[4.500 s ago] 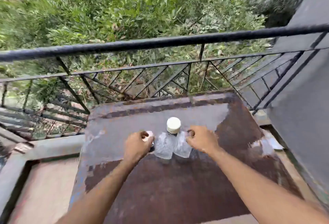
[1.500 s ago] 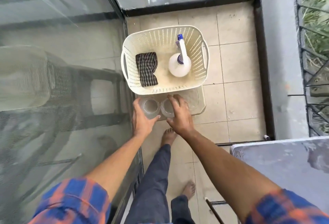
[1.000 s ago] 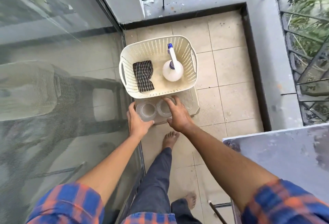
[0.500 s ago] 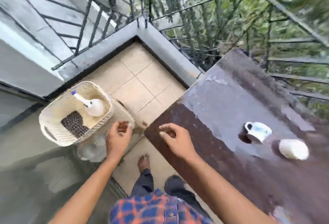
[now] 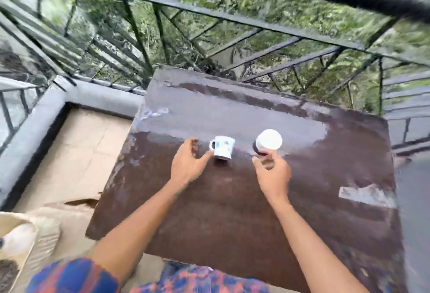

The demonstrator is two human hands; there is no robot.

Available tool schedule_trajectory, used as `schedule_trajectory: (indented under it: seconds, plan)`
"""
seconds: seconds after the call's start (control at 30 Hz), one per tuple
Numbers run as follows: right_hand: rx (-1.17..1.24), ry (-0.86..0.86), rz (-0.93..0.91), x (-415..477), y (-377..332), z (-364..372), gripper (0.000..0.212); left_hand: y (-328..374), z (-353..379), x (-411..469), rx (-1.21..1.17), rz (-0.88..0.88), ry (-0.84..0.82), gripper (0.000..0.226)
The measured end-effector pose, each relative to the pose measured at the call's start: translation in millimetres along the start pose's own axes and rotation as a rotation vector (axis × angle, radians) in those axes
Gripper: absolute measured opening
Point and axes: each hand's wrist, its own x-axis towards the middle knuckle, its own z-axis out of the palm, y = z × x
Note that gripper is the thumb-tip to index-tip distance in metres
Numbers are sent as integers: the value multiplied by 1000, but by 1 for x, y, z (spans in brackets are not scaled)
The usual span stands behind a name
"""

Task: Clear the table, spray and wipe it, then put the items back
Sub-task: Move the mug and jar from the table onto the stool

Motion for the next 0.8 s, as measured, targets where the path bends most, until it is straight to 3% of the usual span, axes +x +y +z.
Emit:
schedule_trajectory:
  seconds: [0.13, 0.27, 0.37, 0.47, 0.67, 0.73, 0.8]
  plan:
    - [-105, 85, 12, 36, 11, -22, 66, 33, 37, 15, 107, -131, -37, 98]
    - [-348, -45, -60, 63, 16, -29, 82, 52, 64, 21, 303, -151, -32, 97]
    - [-462, -162, -98, 78, 12, -23, 84, 59, 75, 27, 401, -176, -35, 91]
    - [-588, -257, -153, 91, 9, -13, 86, 57, 79, 30, 372, -194, -12, 68]
    - [-769, -386, -166, 106, 6, 0, 68, 37, 54, 11, 14, -70, 32, 69]
    - [-689, -428, -117, 103, 1, 7, 63, 22, 35, -3, -92, -43, 99, 70]
    - [-401, -477, -7, 88, -12, 20, 64, -2, 9, -19, -179, -46, 186, 70]
